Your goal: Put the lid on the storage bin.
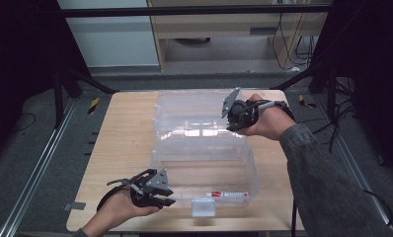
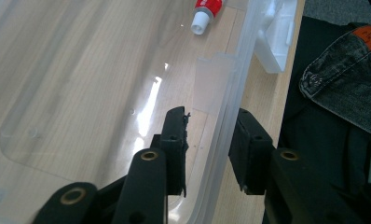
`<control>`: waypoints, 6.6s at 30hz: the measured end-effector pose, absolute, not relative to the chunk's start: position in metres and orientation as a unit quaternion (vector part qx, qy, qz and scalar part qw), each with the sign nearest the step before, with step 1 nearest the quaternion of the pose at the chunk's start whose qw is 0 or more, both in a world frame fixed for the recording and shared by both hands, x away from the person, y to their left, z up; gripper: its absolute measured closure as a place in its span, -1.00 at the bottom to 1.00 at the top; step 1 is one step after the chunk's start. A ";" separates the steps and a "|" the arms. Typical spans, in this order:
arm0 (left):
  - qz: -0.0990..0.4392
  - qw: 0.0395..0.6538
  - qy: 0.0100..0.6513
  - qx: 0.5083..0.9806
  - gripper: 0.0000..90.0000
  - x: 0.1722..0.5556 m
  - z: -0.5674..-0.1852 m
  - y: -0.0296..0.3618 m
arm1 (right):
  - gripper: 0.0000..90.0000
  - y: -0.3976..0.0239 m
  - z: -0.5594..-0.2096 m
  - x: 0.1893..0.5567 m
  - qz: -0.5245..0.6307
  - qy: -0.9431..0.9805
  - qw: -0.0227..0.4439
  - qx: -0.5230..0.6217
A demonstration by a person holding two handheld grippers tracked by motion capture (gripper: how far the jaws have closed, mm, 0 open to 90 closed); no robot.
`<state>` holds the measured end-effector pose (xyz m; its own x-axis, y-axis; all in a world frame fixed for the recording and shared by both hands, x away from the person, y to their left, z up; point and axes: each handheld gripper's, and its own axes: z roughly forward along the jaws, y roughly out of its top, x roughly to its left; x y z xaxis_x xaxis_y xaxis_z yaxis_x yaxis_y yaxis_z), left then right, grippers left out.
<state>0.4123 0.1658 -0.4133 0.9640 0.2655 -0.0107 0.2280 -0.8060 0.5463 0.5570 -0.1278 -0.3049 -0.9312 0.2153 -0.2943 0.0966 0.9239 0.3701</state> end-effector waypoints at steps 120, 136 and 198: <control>0.088 0.315 0.161 0.931 0.65 0.424 -0.422 0.160 | 0.92 -0.136 -0.314 0.459 0.207 0.962 0.176 0.023; 0.107 0.335 0.173 0.920 0.51 0.415 -0.417 0.168 | 0.90 -0.136 -0.319 0.454 0.206 0.964 0.165 0.018; 0.110 0.491 0.325 0.801 0.99 0.490 -0.309 0.235 | 0.67 -0.146 -0.329 0.449 0.227 0.959 0.162 0.040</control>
<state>0.4898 0.2345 -0.3088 0.7651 0.6278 -0.1430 0.4124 -0.3074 0.8576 0.4492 -0.1457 -0.3293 -0.9445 0.1502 -0.2923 0.0032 0.8935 0.4491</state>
